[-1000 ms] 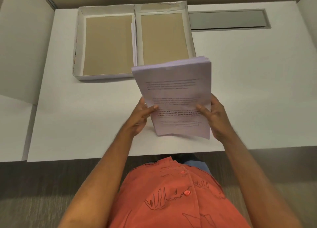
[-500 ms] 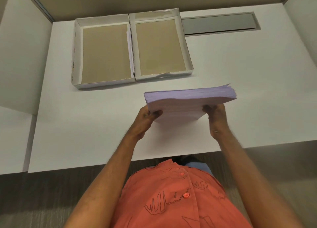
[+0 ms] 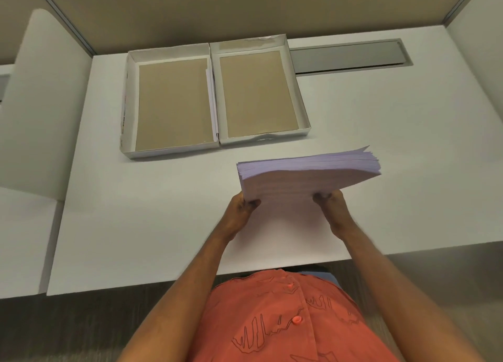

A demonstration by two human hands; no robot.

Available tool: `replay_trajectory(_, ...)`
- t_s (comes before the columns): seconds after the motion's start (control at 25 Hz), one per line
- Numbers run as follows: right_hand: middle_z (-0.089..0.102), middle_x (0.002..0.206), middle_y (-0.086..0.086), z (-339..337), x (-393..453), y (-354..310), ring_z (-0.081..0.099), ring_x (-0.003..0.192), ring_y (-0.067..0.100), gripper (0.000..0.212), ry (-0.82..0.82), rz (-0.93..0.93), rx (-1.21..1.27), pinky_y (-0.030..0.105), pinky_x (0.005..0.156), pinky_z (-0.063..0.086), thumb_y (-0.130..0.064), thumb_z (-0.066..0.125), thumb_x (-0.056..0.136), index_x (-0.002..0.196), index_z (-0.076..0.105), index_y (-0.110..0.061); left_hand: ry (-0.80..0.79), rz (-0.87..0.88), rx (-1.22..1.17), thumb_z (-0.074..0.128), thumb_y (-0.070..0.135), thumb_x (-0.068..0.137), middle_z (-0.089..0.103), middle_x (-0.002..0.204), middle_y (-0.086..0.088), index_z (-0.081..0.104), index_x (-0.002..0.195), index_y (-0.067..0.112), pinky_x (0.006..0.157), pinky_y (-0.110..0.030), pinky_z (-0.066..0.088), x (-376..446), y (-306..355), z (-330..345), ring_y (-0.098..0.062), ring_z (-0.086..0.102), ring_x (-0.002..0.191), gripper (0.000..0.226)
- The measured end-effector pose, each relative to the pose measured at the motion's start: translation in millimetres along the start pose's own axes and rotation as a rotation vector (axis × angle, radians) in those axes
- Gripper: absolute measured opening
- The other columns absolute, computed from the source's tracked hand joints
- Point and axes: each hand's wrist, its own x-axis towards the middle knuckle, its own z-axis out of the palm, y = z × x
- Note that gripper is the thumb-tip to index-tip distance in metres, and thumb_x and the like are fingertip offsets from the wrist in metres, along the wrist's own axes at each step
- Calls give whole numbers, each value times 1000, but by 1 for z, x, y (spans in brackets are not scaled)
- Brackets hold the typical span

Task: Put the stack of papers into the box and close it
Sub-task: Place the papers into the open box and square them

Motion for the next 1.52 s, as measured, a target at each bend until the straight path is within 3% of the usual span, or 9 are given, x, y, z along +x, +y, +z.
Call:
replay_trajectory(0.12,72,93,-24,1,12,-4,66,89,-6,35,-29,-39,-35,13,78,53,-2,58,85,112,68,-22,47,5,72,59,11,104,72,128,-10,67,131,8,103,-42,54,9,-3,-4,-29,65,124,28)
replay_trajectory(0.24,74,109,-2,4,31,-18,68,103,12,30,-25,-7,-81,24,83,50,-2,58,94,118,68,-15,77,11,91,59,9,102,71,130,-9,66,132,8,109,-52,50,19,11,-17,-27,65,124,30)
replay_trajectory(0.4,71,110,-8,11,67,-75,66,99,-5,29,-36,-200,-93,18,85,51,-1,60,100,116,64,-25,121,116,36,62,15,101,68,136,-7,59,139,10,110,-43,50,52,64,-48,-24,63,128,38)
replay_trajectory(0.56,65,132,10,25,121,-141,64,118,13,28,-38,-351,2,23,94,55,-11,56,103,129,56,-22,232,181,-76,64,12,100,67,131,5,53,137,25,97,-24,57,108,125,-75,-6,66,118,41)
replay_trajectory(0.68,66,124,-8,42,167,-171,65,109,-2,33,21,-276,-20,16,85,56,-12,49,99,129,52,-27,303,193,-83,61,10,101,65,135,-1,49,138,22,100,-30,57,155,144,-88,-16,65,121,41)
replay_trajectory(0.84,60,140,10,63,229,-173,61,125,27,40,83,-109,-120,42,105,52,-13,46,104,144,46,-9,349,43,-55,58,10,102,62,140,-7,50,139,13,110,-43,50,215,140,-96,-25,62,126,38)
replay_trajectory(1.08,55,148,12,87,270,-126,54,133,29,44,104,121,-228,37,109,45,-12,45,104,147,46,-9,360,-243,15,56,15,103,59,142,-9,49,139,11,111,-46,49,255,107,-91,-27,59,127,37)
replay_trajectory(1.4,56,144,7,89,284,-102,56,131,28,42,143,118,-386,31,100,40,-18,45,99,141,50,-13,548,-313,193,58,10,100,58,130,-7,48,135,6,91,-30,45,267,98,-71,-27,60,118,37)
replay_trajectory(1.52,53,148,9,94,276,-105,53,136,29,46,205,13,-431,38,111,43,-12,51,100,146,46,-13,614,-230,345,61,-2,93,59,132,-10,33,149,14,91,-30,48,259,104,-60,-21,62,112,64)
